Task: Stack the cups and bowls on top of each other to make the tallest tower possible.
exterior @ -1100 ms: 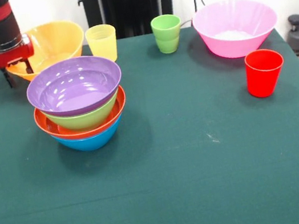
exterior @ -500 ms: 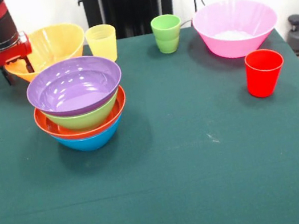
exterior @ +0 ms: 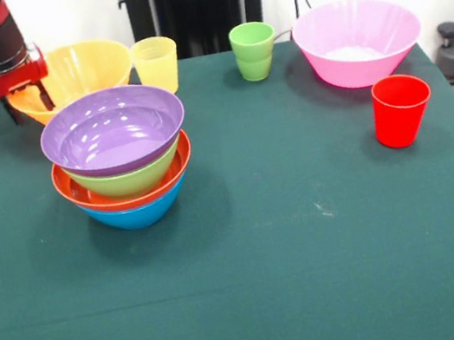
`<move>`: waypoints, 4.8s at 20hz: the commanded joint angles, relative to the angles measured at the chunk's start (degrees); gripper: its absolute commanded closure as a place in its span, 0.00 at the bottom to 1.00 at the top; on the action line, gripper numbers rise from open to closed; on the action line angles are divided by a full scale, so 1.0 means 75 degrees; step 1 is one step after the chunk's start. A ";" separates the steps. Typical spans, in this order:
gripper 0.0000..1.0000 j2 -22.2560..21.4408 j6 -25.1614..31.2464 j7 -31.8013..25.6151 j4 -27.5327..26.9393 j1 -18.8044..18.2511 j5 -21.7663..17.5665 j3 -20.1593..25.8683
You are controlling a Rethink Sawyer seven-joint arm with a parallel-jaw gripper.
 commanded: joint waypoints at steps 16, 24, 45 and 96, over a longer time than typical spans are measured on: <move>1.00 -0.0798 0.2182 -0.1356 -0.0593 0.0389 0.0390 0.1284; 1.00 -0.0920 0.2336 -0.1164 -0.0645 0.0499 0.0322 0.1348; 1.00 -0.1974 0.4785 -0.0798 -0.1187 0.1573 0.0683 0.1106; 1.00 -0.2212 0.4451 0.0529 -0.1962 0.2762 0.2273 0.1173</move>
